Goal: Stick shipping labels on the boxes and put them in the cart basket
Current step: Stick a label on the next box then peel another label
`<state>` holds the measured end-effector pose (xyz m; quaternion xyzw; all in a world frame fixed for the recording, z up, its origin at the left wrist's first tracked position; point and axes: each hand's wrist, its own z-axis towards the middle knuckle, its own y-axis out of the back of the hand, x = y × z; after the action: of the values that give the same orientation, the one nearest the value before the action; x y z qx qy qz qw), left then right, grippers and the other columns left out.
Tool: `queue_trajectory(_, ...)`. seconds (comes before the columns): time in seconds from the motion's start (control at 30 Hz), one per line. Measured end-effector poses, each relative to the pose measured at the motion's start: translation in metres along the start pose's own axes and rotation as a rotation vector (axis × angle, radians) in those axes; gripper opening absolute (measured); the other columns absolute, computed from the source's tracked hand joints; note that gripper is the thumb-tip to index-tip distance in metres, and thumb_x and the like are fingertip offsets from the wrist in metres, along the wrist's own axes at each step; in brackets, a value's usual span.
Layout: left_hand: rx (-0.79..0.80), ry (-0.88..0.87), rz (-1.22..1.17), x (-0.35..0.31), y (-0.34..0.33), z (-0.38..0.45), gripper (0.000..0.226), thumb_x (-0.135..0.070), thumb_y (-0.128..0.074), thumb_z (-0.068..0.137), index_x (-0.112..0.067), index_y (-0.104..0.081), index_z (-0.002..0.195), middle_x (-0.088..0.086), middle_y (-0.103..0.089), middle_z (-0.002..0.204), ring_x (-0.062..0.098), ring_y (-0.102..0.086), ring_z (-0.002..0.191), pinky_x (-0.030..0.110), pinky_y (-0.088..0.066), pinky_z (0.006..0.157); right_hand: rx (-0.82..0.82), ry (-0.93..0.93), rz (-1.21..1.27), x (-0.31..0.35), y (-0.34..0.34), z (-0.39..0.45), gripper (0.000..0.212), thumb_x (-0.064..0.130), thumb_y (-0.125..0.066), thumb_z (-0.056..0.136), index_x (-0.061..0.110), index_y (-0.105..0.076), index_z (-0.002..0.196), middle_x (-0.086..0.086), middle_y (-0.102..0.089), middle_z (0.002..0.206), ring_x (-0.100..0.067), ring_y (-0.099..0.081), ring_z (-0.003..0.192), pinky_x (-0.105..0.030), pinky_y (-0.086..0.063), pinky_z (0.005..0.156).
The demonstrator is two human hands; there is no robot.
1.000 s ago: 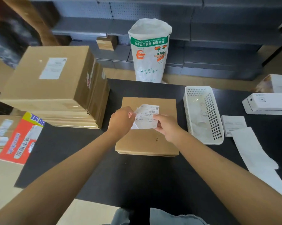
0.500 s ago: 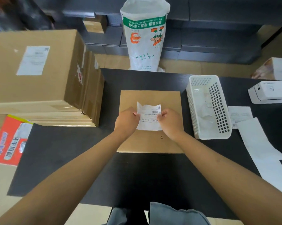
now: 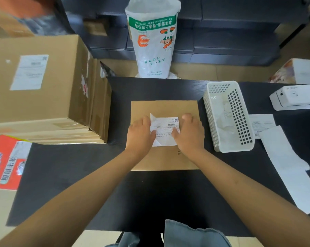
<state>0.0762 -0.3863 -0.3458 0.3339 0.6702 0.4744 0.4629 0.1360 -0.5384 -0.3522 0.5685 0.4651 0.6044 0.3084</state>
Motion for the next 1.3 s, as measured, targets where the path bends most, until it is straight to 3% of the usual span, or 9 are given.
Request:
queue_trajectory(0.07,-0.035,-0.247,0.095,0.002,-0.002,-0.004,0.026,-0.016,-0.056,0.091,-0.011,-0.053,0.116,0.006,-0.055,0.114,0.022,-0.051,0.099,0.028,-0.037,0.084,-0.041,0.261,-0.131,-0.001,-0.002,-0.002,0.036,0.018,-0.063,0.083,0.014,-0.051,0.116,-0.006,-0.052,0.118,-0.025,-0.050,0.109,-0.034,-0.041,0.091)
queue_trajectory(0.13,0.056,-0.443,0.134,0.002,-0.005,-0.005,0.038,-0.013,-0.049,0.092,-0.009,-0.049,0.130,0.011,-0.048,0.133,0.032,-0.044,0.124,0.036,-0.030,0.102,0.081,0.436,-0.161,-0.003,-0.005,-0.004,0.039,0.013,-0.054,0.090,0.010,-0.051,0.129,-0.011,-0.044,0.139,-0.029,-0.039,0.131,-0.038,-0.030,0.109)
queue_trajectory(0.23,0.191,-0.466,0.269,0.007,-0.012,-0.006,0.052,-0.028,-0.026,0.103,-0.013,-0.016,0.152,0.004,-0.014,0.160,0.023,-0.005,0.148,0.038,-0.004,0.118,0.245,0.506,-0.267,-0.015,-0.010,-0.003,0.051,0.023,-0.033,0.102,0.012,-0.024,0.150,-0.003,-0.014,0.160,-0.021,-0.006,0.148,-0.035,0.000,0.119)
queue_trajectory(0.33,0.260,-0.443,0.302,0.017,-0.016,-0.006,0.054,-0.035,-0.011,0.104,-0.020,0.006,0.153,0.000,0.009,0.161,0.017,0.012,0.147,0.042,0.006,0.119,0.300,0.525,-0.321,-0.029,-0.011,-0.001,0.055,0.032,-0.021,0.103,0.016,-0.001,0.153,0.003,0.005,0.161,-0.013,0.013,0.146,-0.035,0.012,0.118)
queue_trajectory(0.57,0.285,-0.465,0.319,0.029,-0.021,-0.001,0.063,-0.048,-0.001,0.098,-0.018,0.022,0.148,-0.002,0.029,0.154,0.013,0.024,0.144,0.051,0.014,0.116,0.297,0.504,-0.332,-0.038,-0.017,0.001,0.074,0.056,-0.012,0.095,0.013,0.012,0.151,0.001,0.019,0.159,-0.012,0.022,0.144,-0.038,0.013,0.118)
queue_trajectory(0.7,0.293,-0.459,0.301,0.029,-0.022,0.000,0.063,-0.048,-0.002,0.099,-0.019,0.024,0.147,-0.003,0.031,0.153,0.013,0.027,0.143,0.048,0.016,0.116,0.292,0.490,-0.388,-0.037,-0.019,0.001,0.077,0.058,-0.007,0.093,0.012,0.012,0.151,-0.001,0.019,0.159,-0.016,0.022,0.145,-0.045,0.011,0.118)
queue_trajectory(0.93,0.225,-0.397,0.242,0.026,-0.021,-0.005,0.059,-0.039,-0.004,0.102,-0.014,0.026,0.145,0.000,0.031,0.154,0.016,0.030,0.142,0.041,0.016,0.117,0.241,0.401,-0.321,-0.040,-0.020,-0.002,0.063,0.040,-0.015,0.102,0.014,0.015,0.150,0.001,0.022,0.158,-0.015,0.026,0.143,-0.039,0.013,0.118)
queue_trajectory(1.13,0.194,-0.304,0.299,0.023,-0.027,-0.007,0.055,-0.042,0.004,0.098,-0.023,0.030,0.143,-0.005,0.032,0.153,0.025,0.029,0.142,0.049,0.019,0.114,0.232,0.379,-0.337,-0.039,-0.021,-0.004,0.062,0.040,-0.016,0.102,0.016,0.013,0.151,0.004,0.020,0.159,-0.016,0.023,0.144,-0.046,0.015,0.117)
queue_trajectory(1.3,0.243,-0.313,0.281,0.024,-0.018,0.001,0.058,-0.046,-0.009,0.101,-0.028,0.022,0.147,-0.007,0.021,0.158,0.022,0.023,0.145,0.043,0.019,0.113,0.288,0.360,-0.296,-0.037,-0.016,0.002,0.064,0.042,-0.020,0.102,0.018,0.010,0.152,0.004,0.018,0.159,-0.015,0.024,0.144,-0.045,0.018,0.115)
